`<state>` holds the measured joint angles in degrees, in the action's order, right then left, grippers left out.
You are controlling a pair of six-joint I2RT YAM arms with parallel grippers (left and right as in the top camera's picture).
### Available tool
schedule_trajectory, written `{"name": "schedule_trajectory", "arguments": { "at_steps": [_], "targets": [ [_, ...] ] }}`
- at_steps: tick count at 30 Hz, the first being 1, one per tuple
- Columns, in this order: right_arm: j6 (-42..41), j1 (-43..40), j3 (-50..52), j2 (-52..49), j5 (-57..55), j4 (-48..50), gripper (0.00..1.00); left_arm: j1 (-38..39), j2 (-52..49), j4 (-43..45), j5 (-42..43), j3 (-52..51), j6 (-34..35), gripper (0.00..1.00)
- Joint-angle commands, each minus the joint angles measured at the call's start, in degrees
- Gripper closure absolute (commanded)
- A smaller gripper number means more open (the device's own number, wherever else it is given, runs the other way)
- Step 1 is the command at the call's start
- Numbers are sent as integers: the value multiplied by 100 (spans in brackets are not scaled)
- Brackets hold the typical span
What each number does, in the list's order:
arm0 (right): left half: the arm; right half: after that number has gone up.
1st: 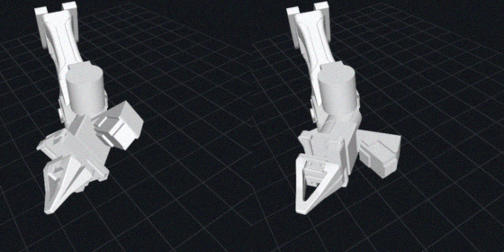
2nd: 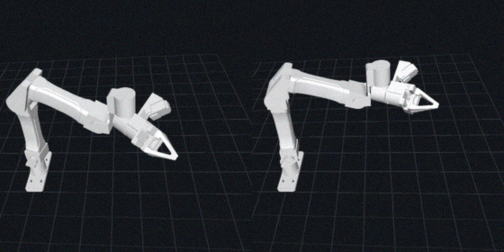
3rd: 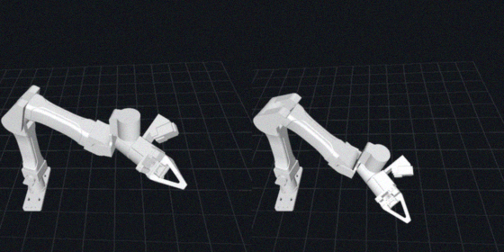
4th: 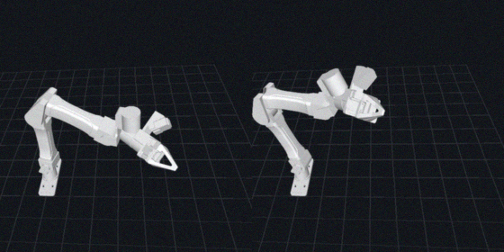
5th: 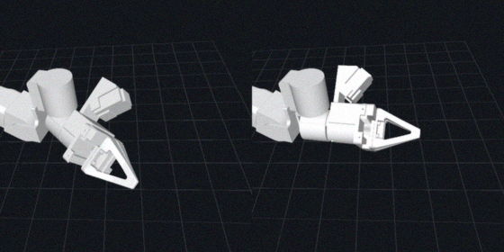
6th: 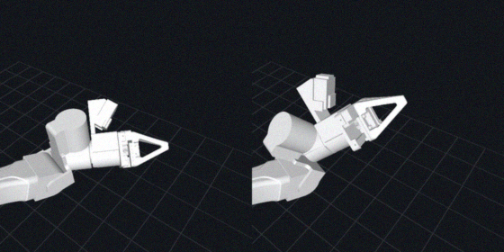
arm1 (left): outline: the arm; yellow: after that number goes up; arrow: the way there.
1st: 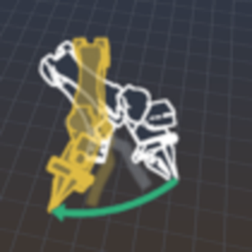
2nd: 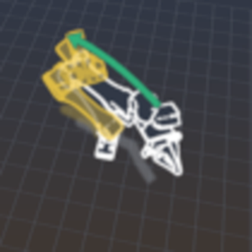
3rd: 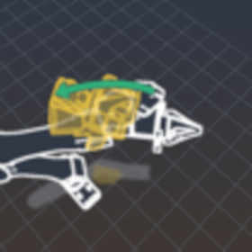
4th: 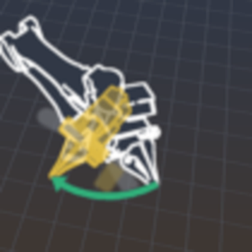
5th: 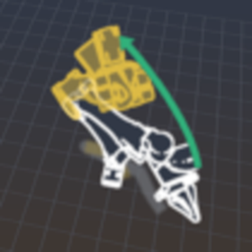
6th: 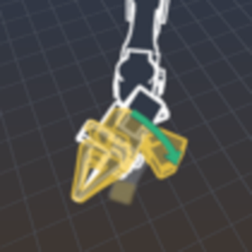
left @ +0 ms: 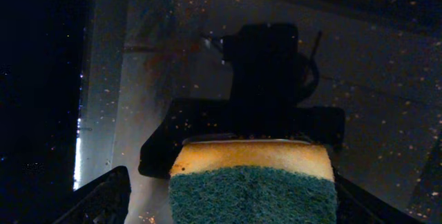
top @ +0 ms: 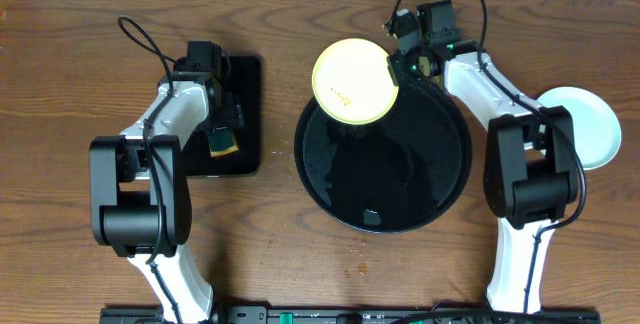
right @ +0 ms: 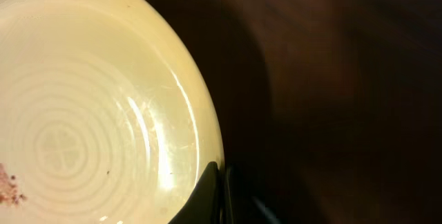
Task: Clean dirty plates on tray and stack at the side
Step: 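Move the right gripper to the yellow plate and pull it to tray center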
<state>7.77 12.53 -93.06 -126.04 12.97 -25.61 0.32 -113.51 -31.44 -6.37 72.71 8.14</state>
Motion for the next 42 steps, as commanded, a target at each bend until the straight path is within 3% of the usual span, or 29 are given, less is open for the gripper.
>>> {"name": "schedule_trajectory", "arguments": {
  "at_steps": [1, 3, 11, 18, 23, 31, 37, 42],
  "targets": [
    [-1108, -87, -50, 435, -402, -376, 99, 7, -275, -76, -33, -109, -9, 15],
    [-1803, -96, -50, 702, -745, -931, 99, 7, -275, -76, -33, -109, -9, 15],
    [-3276, -94, -37, 1139, -1237, -3126, 99, 7, -275, -76, -33, -109, -9, 15],
    [-3661, -22, 518, 1128, -890, -3427, 99, 7, -275, -76, -33, -109, -9, 15],
    [-3298, 28, 737, 1128, -444, -3486, 87, 7, -275, -76, -33, -109, -9, 15],
    [-1515, -50, 557, 1139, -531, -3202, 77, 7, -275, -76, -33, -109, -9, 15],
    [-1300, -85, 645, 1110, -1204, -2736, 66, 7, -275, -76, -33, -107, -9, 15],
    [-1305, -72, 885, 1049, -1209, -2212, 69, 7, -275, -76, -33, -107, -9, 15]
  ]
}}
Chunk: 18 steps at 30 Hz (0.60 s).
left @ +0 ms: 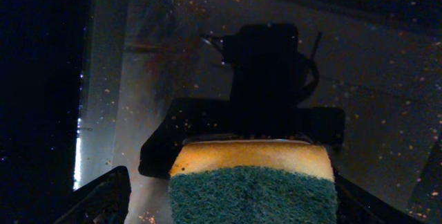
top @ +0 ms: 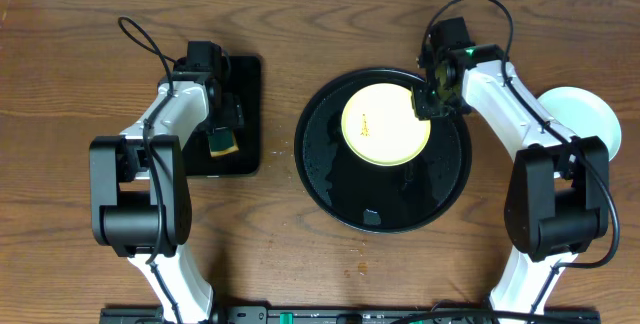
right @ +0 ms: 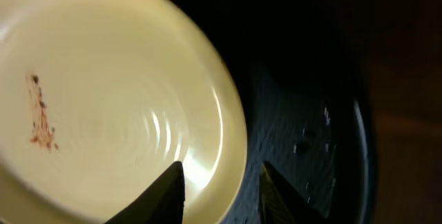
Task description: Clean dirty plates on tray and stack at the side
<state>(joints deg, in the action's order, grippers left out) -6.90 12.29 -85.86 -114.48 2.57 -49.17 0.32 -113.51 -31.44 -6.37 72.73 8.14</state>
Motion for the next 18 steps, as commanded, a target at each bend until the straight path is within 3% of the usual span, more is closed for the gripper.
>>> {"name": "schedule_trajectory", "arguments": {
  "at_steps": [1, 10, 12, 14, 18],
  "targets": [
    [157, -48, 223, -107, -168, 190, 70, 7, -275, -76, -33, -111, -9, 15],
    [68, -59, 1121, -107, -164, 1012, 75, 7, -275, -76, -33, -109, -9, 15],
    [48, -59, 1298, -107, -81, 1134, 82, 7, -275, -79, -33, -111, -9, 15],
    [-26, -61, 1368, -107, -59, 1104, 97, 7, -275, -76, -33, -109, -9, 15],
    [-42, -59, 1366, -90, -57, 809, 99, 7, -275, -74, -33, -109, -9, 15]
  ]
}}
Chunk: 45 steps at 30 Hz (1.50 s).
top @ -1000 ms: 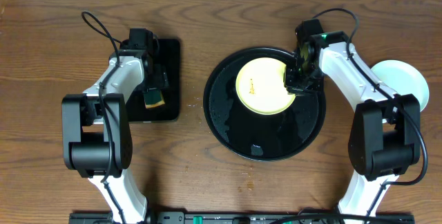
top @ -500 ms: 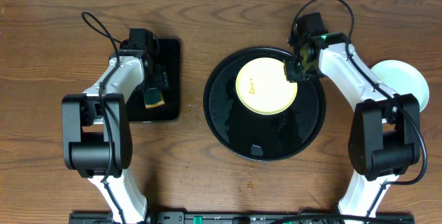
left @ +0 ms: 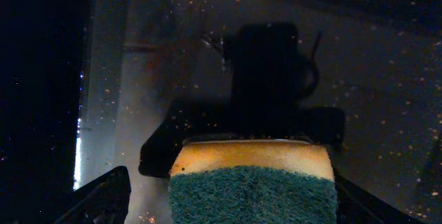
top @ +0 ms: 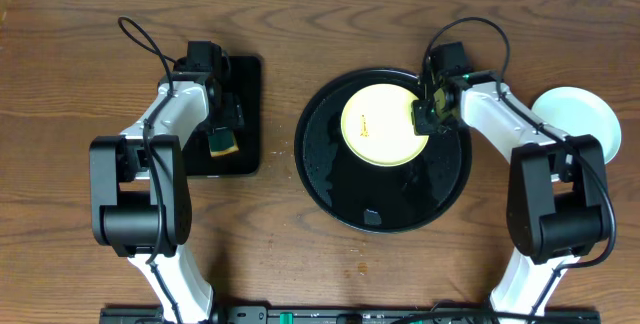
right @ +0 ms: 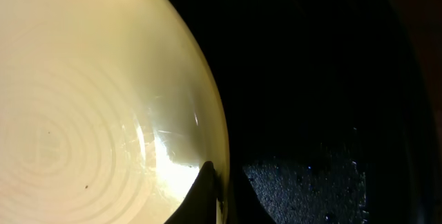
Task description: Clean dirty plates on tray and stack at the side
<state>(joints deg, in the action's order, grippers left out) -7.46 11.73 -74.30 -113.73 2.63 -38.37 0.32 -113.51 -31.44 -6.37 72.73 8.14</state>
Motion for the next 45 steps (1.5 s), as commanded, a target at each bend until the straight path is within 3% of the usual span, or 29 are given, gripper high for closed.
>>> {"name": "schedule_trajectory", "arguments": {
  "at_steps": [1, 5, 6, 12, 15, 19, 21, 24, 25, 27, 28, 29, 30, 32, 33, 34, 35, 36, 42, 43, 44, 45],
  "targets": [
    [-9, -2, 210, -164, -66, -361, 99, 7, -275, -74, -33, -111, -9, 15],
    [-44, -2, 210, -166, -66, -459, 99, 7, -275, -74, -31, -111, -9, 14],
    [-92, -2, 210, -166, -63, -426, 99, 7, -275, 17, -26, -109, -4, 2],
    [-129, 17, 210, -166, -66, -138, 98, 7, -275, -380, 800, -129, 31, 2],
    [-181, 37, 210, -166, -63, -13, 87, 9, -275, -496, 1099, -151, 33, 0],
    [-321, 74, 210, -166, -61, 63, 83, 7, -275, -472, 1228, -256, 31, 13],
    [-321, 116, 210, -166, -61, 85, 82, 7, -275, -387, 1119, -330, 28, 27],
    [-321, 170, 210, -166, -61, 111, 84, 7, -275, -256, 833, -404, 28, 70],
    [-321, 192, 210, -166, -61, 120, 84, 7, -275, -251, 826, -404, 28, 75],
    [-321, 227, 212, -166, -63, 151, 83, 7, -275, -256, 831, -404, 28, 71],
    [-321, 243, 210, -166, -63, 160, 82, 7, -275, -258, 833, -404, 31, 49],
    [-321, 254, 210, -166, -63, 168, 80, 9, -275, -260, 839, -404, 31, 44],
    [-319, 262, 210, -166, -63, 179, 78, 7, -275, -262, 852, -407, 31, 45],
    [-321, 267, 210, -166, -66, 188, 76, 7, -275, -260, 850, -407, 31, 78],
    [-321, 267, 210, -166, -66, 197, 76, 7, -275, -254, 850, -407, 31, 81],
    [-321, 267, 212, -166, -66, 201, 74, 7, -275, -254, 850, -407, 31, 81],
    [-321, 267, 212, -166, -66, 221, 74, 7, -275, -256, 850, -407, 31, 57],
    [-321, 264, 212, -166, -66, 232, 72, 7, -275, -284, 852, -407, 33, 45],
    [-321, 264, 243, -168, -66, 243, 66, 7, -275, -872, 850, -407, 35, 44],
    [-321, 264, 243, -168, -66, 247, 66, 9, -275, -918, 850, -407, 35, 70],
    [-323, 267, 243, -168, -63, 258, 65, 9, -275, -942, 850, -407, 35, 88],
    [-321, 267, 243, -168, -63, 262, 66, 7, -275, -944, 850, -407, 33, 92]
  ]
}}
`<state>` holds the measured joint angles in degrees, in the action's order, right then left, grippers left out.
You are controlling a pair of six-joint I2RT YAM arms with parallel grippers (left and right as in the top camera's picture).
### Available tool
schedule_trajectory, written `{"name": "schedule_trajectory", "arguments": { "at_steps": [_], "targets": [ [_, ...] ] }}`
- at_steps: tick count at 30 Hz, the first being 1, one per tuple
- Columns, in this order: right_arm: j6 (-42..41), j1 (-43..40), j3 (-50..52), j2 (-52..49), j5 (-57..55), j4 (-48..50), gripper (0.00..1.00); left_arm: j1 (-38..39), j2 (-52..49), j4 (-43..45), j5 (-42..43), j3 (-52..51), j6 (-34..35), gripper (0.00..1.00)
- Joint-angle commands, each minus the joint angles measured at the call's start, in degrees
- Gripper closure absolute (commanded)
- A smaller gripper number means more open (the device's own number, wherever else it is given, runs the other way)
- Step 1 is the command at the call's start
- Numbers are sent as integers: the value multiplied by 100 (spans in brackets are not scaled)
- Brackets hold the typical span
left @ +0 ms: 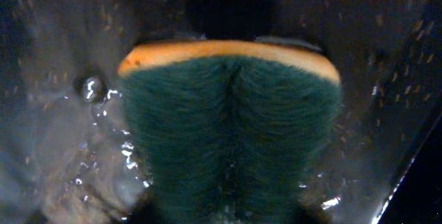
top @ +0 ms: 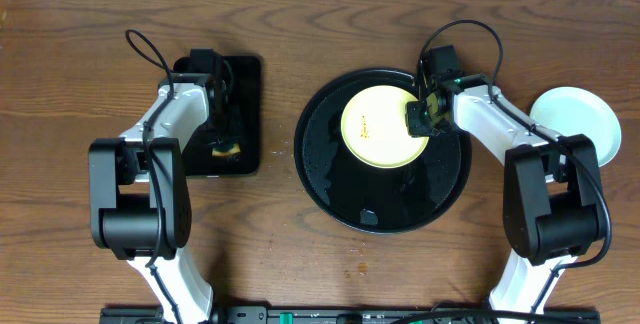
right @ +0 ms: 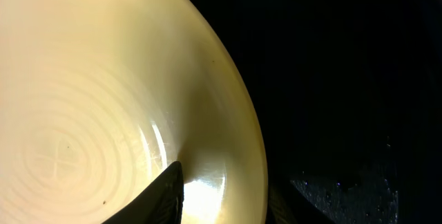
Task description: Clean dirty plates on tray and stack at the side
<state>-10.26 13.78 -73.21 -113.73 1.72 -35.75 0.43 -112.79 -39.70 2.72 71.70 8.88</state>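
Observation:
A cream plate (top: 378, 126) with a small reddish smear lies in the round black tray (top: 380, 199). My right gripper (top: 417, 117) is at the plate's right rim and is open. In the right wrist view one finger (right: 169, 193) rests on the plate (right: 83, 99) and the other sits outside the rim. My left gripper (top: 221, 140) is shut on a yellow and green sponge (top: 222, 148). In the left wrist view the sponge (left: 228, 120) is pressed, creased, into the wet bottom of the square black basin (top: 245, 114).
A pale blue-white plate (top: 577, 124) lies on the wooden table to the right of the round tray, beside my right arm. Water droplets glisten in the round tray's front half. The square basin stands left of the tray.
My right gripper's fingers, pinched on the plate's rim before, now stand apart on either side of it. My left gripper has gone down, and the sponge is now pressed onto the wet basin floor.
First my right gripper held the cream plate by its rim over the tray's far left edge, while the left held the sponge above the basin. Then the plate was over the tray's middle, later lying there still pinched. Now the rim is released and the sponge is down.

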Motion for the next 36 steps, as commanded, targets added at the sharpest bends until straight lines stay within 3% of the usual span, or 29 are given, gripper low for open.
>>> {"name": "schedule_trajectory", "arguments": {
  "at_steps": [1, 2, 3, 4, 5, 7, 8, 10, 11, 12, 13, 14, 15, 16, 17, 18, 19, 24, 26, 27, 28, 29, 30, 31, 36],
  "targets": [
    [-44, 63, 133, -168, 28, 0, 66, -4, -348, -118, -59, -304, -42, 89],
    [-42, 61, 133, -168, 28, 0, 65, -4, -348, -120, -59, -304, -42, 76],
    [-42, 61, 133, -168, 26, -2, 65, -4, -348, -125, -59, -304, -42, 47],
    [-42, 61, 133, -168, 26, -2, 65, -4, -348, -149, -59, -304, -42, 44],
    [-42, 61, 133, -168, 26, -2, 65, -4, -348, -192, -59, -304, -42, 47],
    [-42, 59, 133, -168, 26, -11, 65, -4, -348, -269, -59, -304, -42, 70],
    [-42, 52, 133, -168, 26, -17, 65, -4, -348, -293, -61, -304, -44, 70],
    [-42, 55, 133, -168, 26, -15, 65, -4, -348, -293, -61, -315, -44, 54],
    [-42, 55, 133, -168, 26, -13, 65, -4, -348, -295, -61, -315, -44, 62],
    [-42, 57, 133, -168, 28, -11, 65, -4, -350, -293, -61, -315, -44, 81],
    [-42, 57, 133, -168, 28, -11, 65, -4, -350, -286, -61, -315, -44, 86],
    [-42, 55, 133, -168, 26, -9, 64, -4, -350, -247, -61, -315, -44, 85],
    [-42, 55, 133, -168, 26, 2, 65, -4, -350, -181, -61, -315, -42, 71],
    [-42, 55, 133, -168, 26, 20, 64, -4, -350, -81, -61, -315, -44, 45],
    [-42, 55, 133, -168, 26, 39, 61, -4, -350, 28, -61, -315, -44, 38],
    [-42, 55, 133, -168, 26, 59, 51, -4, -350, 162, -61, -315, -44, 38],
    [-39, 55, 138, -168, 24, 85, 48, -4, -350, 275, -59, -315, -44, 38],
    [-42, 55, 258, -168, 26, 286, 51, -2, -350, 555, -57, -315, -42, 47],
    [-44, 55, 321, -168, 26, 358, 56, -2, -350, 560, -57, -315, -42, 50],
    [-44, 55, 341, -168, 26, 382, 64, -4, -350, 560, -59, -315, -42, 53],
    [-44, 55, 363, -168, 28, 409, 86, -4, -350, 560, -59, -315, -42, 64],
    [-44, 55, 363, -168, 28, 409, 98, -4, -350, 564, -59, -315, -42, 71],
    [-52, 55, 363, -168, 37, 409, 99, -4, -350, 584, -59, -315, -44, 85],
    [-76, 55, 363, -168, 98, 407, 99, -4, -350, 612, -59, -315, -44, 92],
    [-87, 55, 358, -166, 627, 420, 99, -4, -199, 463, -59, -46, -48, 93]
  ]
}}
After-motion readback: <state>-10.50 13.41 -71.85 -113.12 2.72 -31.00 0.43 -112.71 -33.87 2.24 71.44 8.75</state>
